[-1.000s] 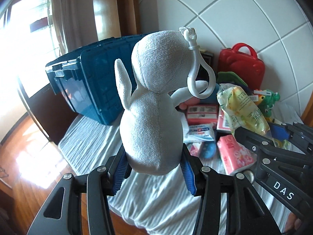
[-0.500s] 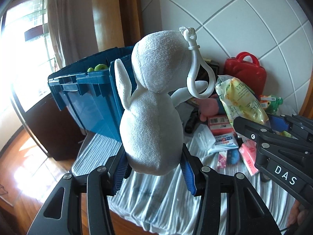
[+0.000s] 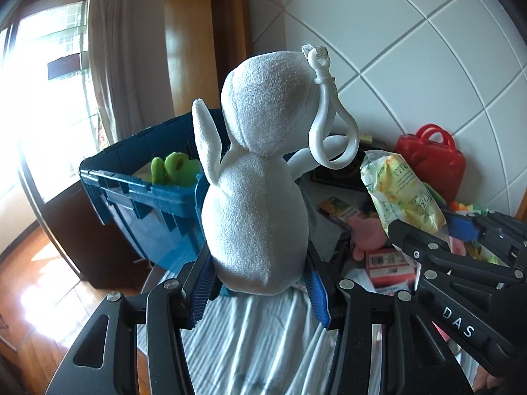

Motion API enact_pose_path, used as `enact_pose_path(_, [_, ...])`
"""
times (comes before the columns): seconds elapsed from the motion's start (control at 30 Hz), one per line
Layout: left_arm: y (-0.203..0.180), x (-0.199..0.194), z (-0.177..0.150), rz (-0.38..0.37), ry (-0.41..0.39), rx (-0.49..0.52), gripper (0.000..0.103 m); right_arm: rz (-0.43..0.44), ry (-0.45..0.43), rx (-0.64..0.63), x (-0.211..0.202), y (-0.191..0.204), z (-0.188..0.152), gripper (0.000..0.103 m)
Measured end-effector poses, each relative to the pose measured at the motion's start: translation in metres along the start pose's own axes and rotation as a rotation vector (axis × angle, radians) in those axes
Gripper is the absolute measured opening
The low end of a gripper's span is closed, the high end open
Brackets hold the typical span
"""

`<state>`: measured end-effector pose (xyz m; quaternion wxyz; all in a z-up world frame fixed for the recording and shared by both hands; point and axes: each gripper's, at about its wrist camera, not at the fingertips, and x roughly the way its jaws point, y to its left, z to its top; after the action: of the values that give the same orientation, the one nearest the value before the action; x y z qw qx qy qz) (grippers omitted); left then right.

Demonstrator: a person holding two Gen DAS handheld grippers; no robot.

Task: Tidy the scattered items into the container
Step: 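Carry the white duck and yellow pouch over the blue crate with both grippers, then open both grippers to drop the duck and pouch into the crate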

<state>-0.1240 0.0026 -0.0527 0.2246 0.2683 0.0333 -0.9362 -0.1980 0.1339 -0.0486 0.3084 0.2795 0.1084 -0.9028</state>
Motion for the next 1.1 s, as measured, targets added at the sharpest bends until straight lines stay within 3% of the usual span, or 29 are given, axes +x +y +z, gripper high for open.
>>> enact_pose_path(0.17, [0.023,0.018,0.039,0.016,-0.045,-0.014,0.05,-0.001,-0.047,-0.013,0.015,0.006,0.039,0.041])
enact_pose_path(0.37, [0.085,0.061,0.086,0.06,-0.065,-0.034,0.05,0.016,-0.089,-0.006,0.05,0.041,0.09,0.041])
enact_pose_path(0.57, [0.157,0.117,0.122,0.064,-0.025,-0.014,0.05,0.045,-0.103,0.039,0.102,0.093,0.137,0.041])
enact_pose_path(0.73, [0.193,0.164,0.135,0.045,0.043,0.015,0.051,0.036,-0.077,0.058,0.151,0.135,0.17,0.041])
enact_pose_path(0.87, [0.209,0.186,0.134,0.023,0.073,0.018,0.061,0.007,-0.042,0.064,0.181,0.156,0.185,0.041])
enact_pose_path(0.97, [0.218,0.193,0.133,0.013,0.065,0.014,0.08,-0.021,-0.026,0.066,0.194,0.163,0.192,0.041])
enact_pose_path(1.0, [0.22,0.194,0.133,0.013,0.062,0.015,0.082,-0.03,-0.022,0.069,0.196,0.164,0.193,0.042])
enact_pose_path(1.07, [0.223,0.197,0.132,0.003,0.068,0.017,0.082,-0.051,-0.021,0.081,0.198,0.163,0.193,0.054])
enact_pose_path(1.1, [0.224,0.198,0.131,-0.001,0.071,0.016,0.082,-0.061,-0.02,0.087,0.199,0.162,0.193,0.065])
